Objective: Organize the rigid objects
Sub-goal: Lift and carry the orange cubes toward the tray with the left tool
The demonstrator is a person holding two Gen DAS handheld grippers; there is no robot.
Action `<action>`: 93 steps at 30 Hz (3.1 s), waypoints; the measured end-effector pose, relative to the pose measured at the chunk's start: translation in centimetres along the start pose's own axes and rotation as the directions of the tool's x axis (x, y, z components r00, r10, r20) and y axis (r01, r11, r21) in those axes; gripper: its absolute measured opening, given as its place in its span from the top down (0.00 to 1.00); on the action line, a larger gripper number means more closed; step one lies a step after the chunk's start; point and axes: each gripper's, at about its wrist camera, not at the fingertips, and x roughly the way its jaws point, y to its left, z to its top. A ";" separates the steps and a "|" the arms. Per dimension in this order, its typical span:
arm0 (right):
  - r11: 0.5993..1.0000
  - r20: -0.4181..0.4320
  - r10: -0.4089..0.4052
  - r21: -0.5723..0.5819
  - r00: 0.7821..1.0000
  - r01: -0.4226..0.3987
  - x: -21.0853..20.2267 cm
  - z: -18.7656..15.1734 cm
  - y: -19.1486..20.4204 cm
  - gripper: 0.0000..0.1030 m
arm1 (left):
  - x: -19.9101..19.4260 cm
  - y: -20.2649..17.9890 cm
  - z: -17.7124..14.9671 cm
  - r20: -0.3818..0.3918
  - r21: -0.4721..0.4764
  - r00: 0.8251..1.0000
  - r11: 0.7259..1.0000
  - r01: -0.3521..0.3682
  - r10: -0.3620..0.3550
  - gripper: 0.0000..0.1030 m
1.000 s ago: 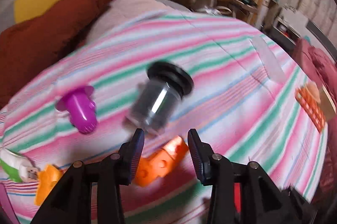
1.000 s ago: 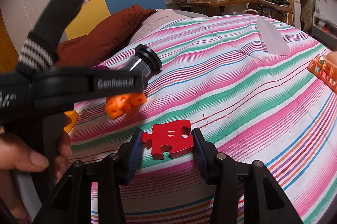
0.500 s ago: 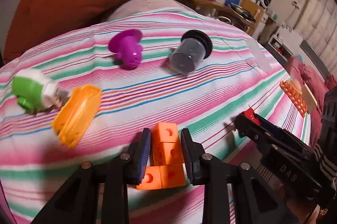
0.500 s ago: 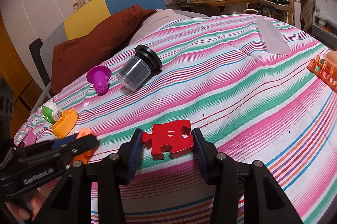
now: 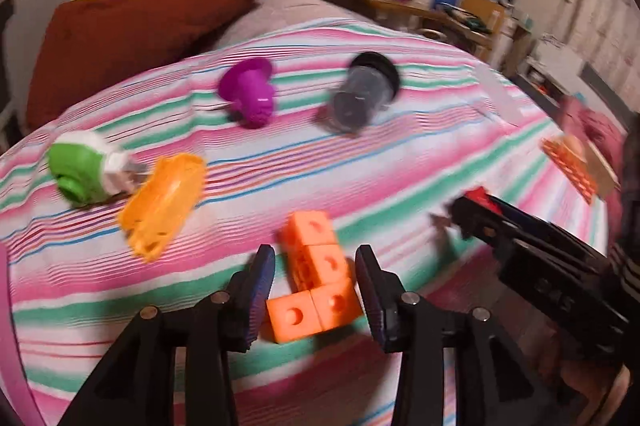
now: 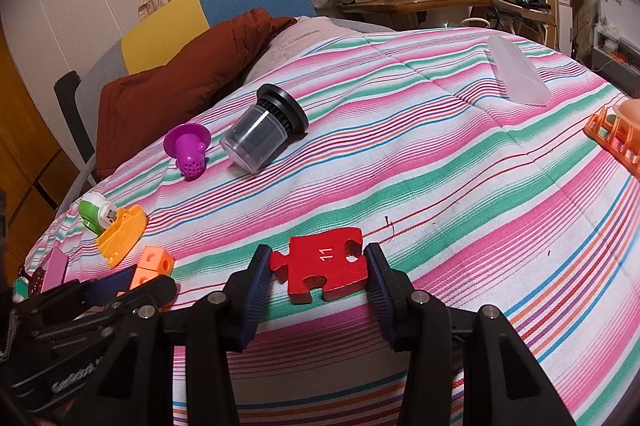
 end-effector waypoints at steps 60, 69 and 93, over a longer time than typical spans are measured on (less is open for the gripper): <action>0.999 -0.006 -0.035 -0.032 0.999 0.035 0.2 0.0 0.6 0.54 | -6.4 -1.0 -6.2 0.001 -0.004 1.000 1.000 -0.028 0.028 0.54; 0.999 -0.006 -0.026 -0.024 1.000 0.026 0.2 -0.1 0.3 0.54 | -4.7 0.5 -5.1 -0.035 0.053 0.999 0.998 -0.013 0.015 0.21; 0.999 -0.003 -0.032 -0.033 0.999 0.032 0.1 -0.1 0.5 0.54 | -10.7 1.6 -6.2 0.133 -0.062 0.984 0.990 0.129 -0.120 0.38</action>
